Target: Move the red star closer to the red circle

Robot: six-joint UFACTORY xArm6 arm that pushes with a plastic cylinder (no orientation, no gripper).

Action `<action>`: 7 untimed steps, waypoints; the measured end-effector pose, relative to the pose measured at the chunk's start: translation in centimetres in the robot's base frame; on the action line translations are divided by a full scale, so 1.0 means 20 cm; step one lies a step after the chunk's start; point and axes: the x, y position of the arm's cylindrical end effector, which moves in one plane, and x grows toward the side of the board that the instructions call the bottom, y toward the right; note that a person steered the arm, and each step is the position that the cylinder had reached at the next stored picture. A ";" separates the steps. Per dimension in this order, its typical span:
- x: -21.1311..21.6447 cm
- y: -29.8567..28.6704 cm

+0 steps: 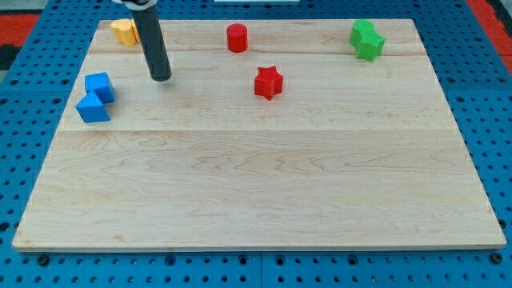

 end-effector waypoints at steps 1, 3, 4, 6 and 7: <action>0.30 -0.04; 0.45 0.63; 0.34 0.98; 0.20 0.98; 0.06 0.98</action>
